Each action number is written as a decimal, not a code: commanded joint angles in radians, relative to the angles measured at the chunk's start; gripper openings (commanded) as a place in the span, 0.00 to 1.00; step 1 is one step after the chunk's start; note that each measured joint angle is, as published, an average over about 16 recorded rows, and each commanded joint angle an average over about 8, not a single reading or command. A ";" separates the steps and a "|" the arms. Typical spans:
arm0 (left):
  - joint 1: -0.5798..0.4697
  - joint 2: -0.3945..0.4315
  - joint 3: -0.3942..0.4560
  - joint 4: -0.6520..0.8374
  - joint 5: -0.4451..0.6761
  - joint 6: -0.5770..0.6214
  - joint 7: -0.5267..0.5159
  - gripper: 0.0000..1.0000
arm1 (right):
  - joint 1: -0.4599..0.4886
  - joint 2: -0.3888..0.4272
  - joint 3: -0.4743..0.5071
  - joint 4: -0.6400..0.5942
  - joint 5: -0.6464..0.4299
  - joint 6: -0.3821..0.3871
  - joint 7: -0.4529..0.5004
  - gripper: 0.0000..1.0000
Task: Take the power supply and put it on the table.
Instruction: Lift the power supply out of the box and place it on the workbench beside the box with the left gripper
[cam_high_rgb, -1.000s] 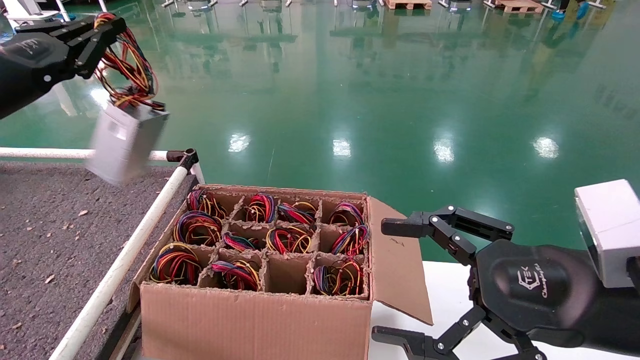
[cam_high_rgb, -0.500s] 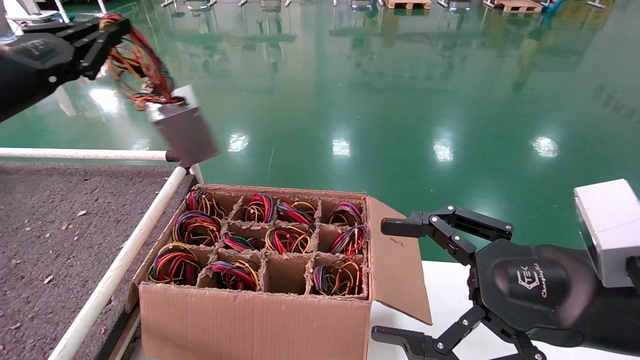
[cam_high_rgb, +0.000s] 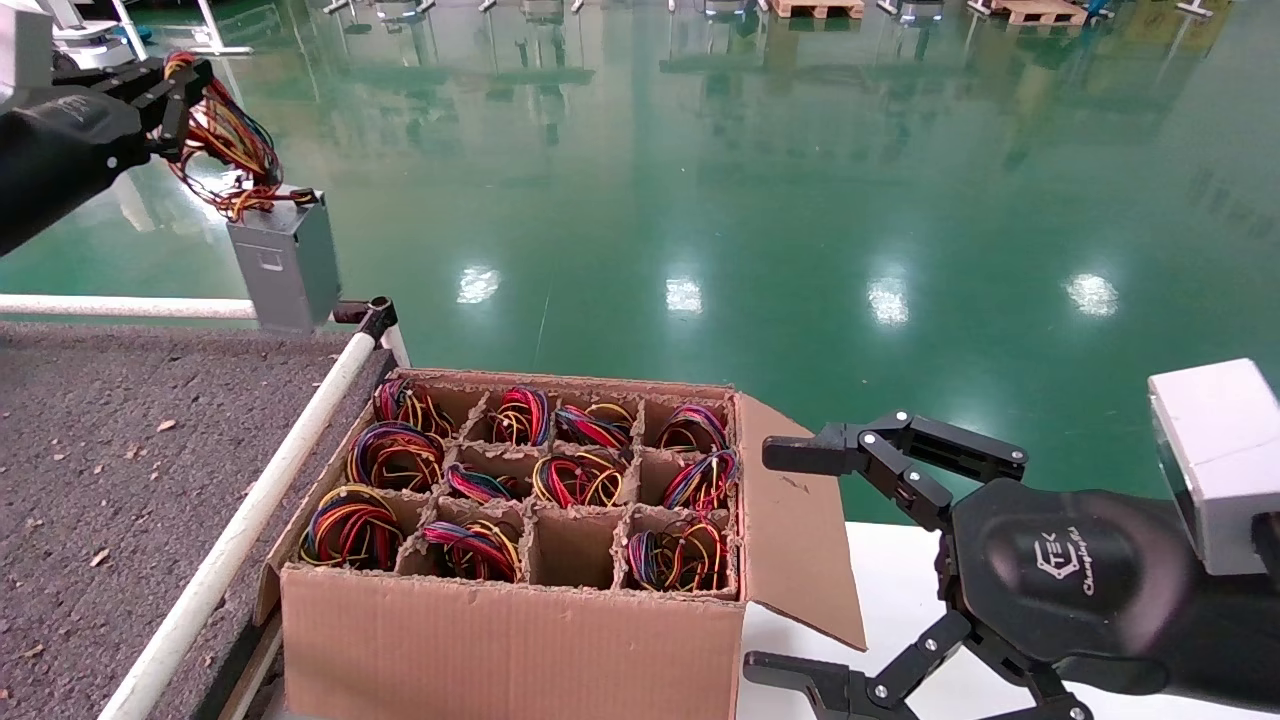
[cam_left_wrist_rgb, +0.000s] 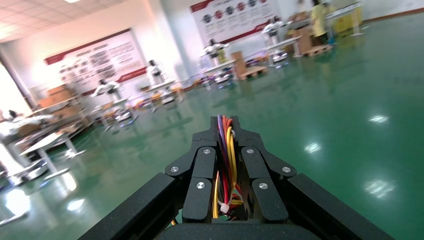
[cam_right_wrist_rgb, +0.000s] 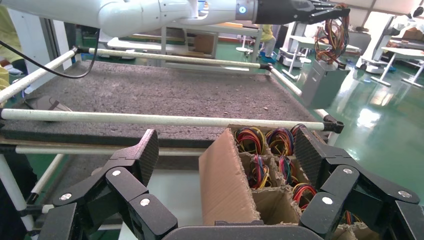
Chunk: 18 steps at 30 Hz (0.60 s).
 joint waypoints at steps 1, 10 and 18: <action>-0.016 0.016 -0.003 0.036 0.006 -0.028 0.030 0.00 | 0.000 0.000 0.000 0.000 0.000 0.000 0.000 1.00; -0.073 0.074 -0.031 0.174 -0.019 -0.028 0.171 0.00 | 0.000 0.000 0.000 0.000 0.000 0.000 0.000 1.00; -0.079 0.063 -0.049 0.247 -0.039 0.024 0.253 0.00 | 0.000 0.000 0.000 0.000 0.000 0.000 0.000 1.00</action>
